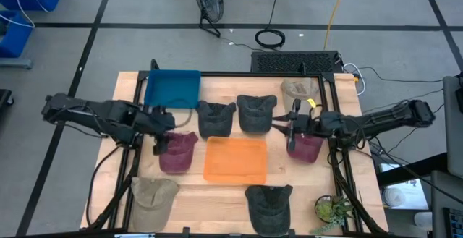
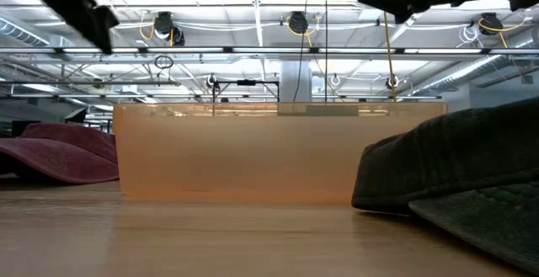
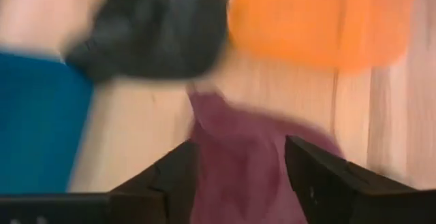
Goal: Pick & Place hat
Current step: Put the left red cap into the orange bin
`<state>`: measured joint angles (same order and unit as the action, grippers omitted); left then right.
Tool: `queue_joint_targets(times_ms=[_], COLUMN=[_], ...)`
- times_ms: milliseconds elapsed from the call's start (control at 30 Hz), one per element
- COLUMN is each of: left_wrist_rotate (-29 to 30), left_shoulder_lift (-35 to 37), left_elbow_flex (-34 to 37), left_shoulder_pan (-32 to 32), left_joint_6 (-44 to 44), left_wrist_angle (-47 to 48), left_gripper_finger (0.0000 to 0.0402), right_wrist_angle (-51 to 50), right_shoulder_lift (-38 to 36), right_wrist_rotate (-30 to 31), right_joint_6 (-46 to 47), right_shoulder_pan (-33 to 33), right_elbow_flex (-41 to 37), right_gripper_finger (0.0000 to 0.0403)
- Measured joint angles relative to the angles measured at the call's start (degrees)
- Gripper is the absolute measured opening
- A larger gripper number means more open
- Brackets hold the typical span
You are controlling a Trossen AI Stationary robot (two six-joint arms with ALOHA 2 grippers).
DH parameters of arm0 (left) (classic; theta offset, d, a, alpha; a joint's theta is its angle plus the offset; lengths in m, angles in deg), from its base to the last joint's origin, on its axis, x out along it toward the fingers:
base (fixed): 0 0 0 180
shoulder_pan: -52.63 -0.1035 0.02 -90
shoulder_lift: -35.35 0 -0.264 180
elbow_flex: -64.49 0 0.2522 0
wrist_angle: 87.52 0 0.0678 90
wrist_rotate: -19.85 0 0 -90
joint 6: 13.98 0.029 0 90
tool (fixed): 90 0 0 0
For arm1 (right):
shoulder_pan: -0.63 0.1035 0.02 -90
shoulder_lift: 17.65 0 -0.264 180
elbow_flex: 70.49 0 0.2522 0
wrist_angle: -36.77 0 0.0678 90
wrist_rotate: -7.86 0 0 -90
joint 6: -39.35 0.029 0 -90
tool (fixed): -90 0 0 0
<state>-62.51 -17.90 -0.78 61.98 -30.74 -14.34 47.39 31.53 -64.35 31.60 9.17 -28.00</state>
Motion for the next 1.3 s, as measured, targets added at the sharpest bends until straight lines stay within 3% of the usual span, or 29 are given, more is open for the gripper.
queue_joint_targets(times_ms=[367,667,1100,1300], left_wrist_rotate=[-2.04,1.38,-1.93,-6.32], left_shoulder_lift=[-12.93,-19.87,-21.42,-21.42], left_elbow_flex=[1.8,1.82,1.88,4.31], left_shoulder_pan=[7.14,7.95,4.55,2.79], left_joint_6=[-7.49,-7.69,-9.19,-7.03], left_wrist_angle=[3.49,3.45,2.73,-3.25], left_gripper_finger=[0.0237,0.0237,0.0237,0.0237], right_wrist_angle=[-3.65,-3.11,-3.68,-3.72], right_shoulder_lift=[0.03,0.03,0.03,0.03], right_wrist_rotate=[0.04,0.09,0.11,0.13], right_joint_6=[3.2,3.03,4.07,4.08], right_shoulder_pan=[5.37,7.45,9.24,9.21], right_elbow_flex=[0.0,0.0,0.0,0.0], right_gripper_finger=[0.0086,0.0082,0.0077,0.0076])
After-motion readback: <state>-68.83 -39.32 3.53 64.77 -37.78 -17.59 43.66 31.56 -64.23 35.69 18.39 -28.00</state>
